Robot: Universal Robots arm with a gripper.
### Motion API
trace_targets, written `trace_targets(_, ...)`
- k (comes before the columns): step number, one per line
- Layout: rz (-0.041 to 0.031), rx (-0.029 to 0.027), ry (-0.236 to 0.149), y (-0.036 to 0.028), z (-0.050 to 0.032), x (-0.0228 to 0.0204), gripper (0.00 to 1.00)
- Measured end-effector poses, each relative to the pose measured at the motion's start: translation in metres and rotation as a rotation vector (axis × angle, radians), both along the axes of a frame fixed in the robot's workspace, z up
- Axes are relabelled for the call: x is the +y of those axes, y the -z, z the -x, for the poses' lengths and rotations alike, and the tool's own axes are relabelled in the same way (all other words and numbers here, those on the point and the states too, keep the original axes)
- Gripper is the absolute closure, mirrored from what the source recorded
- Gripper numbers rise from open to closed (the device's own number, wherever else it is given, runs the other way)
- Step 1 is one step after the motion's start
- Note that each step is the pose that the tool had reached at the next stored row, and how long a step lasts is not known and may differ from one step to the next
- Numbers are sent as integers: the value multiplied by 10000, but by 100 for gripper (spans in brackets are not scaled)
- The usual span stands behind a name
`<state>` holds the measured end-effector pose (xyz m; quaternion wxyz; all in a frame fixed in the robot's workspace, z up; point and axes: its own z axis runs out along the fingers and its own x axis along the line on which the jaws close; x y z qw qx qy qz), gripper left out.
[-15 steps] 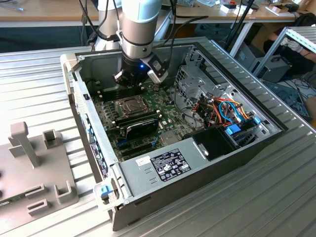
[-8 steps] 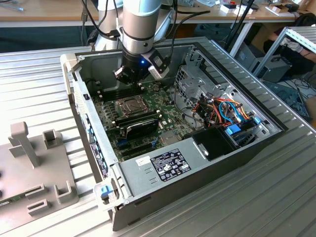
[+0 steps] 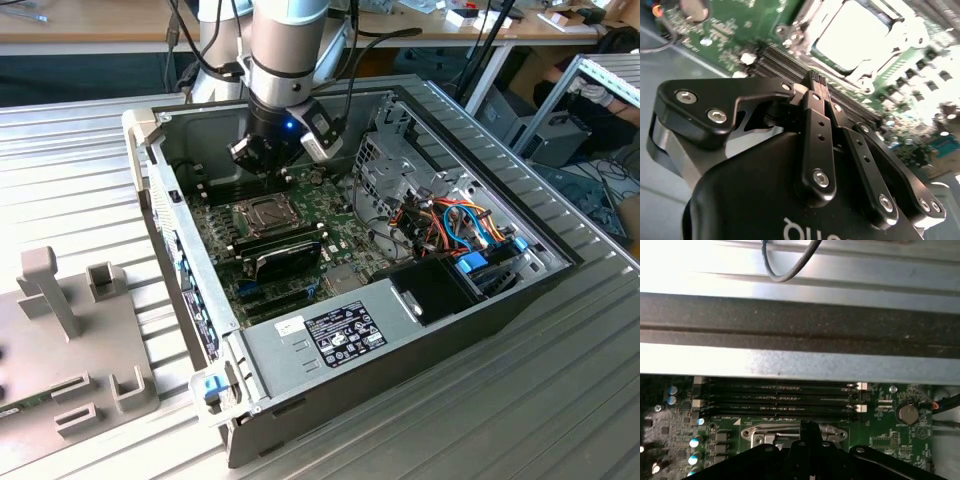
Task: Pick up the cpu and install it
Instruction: 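Install the first cpu locking lever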
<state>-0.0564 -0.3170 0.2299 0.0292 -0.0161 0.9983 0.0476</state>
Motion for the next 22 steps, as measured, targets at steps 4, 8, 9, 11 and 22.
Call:
trace_targets(4, 722, 245, 40, 0, -2, 0, 89)
trace_targets(8, 1183, 333, 54, 0, -2, 0, 89)
trace_targets(9, 1185, 333, 54, 0, -2, -1, 89)
trace_targets(11, 1186, 334, 56, 0, -2, 0, 89)
trace_targets(22, 979, 304, 50, 0, 23, -152, 89)
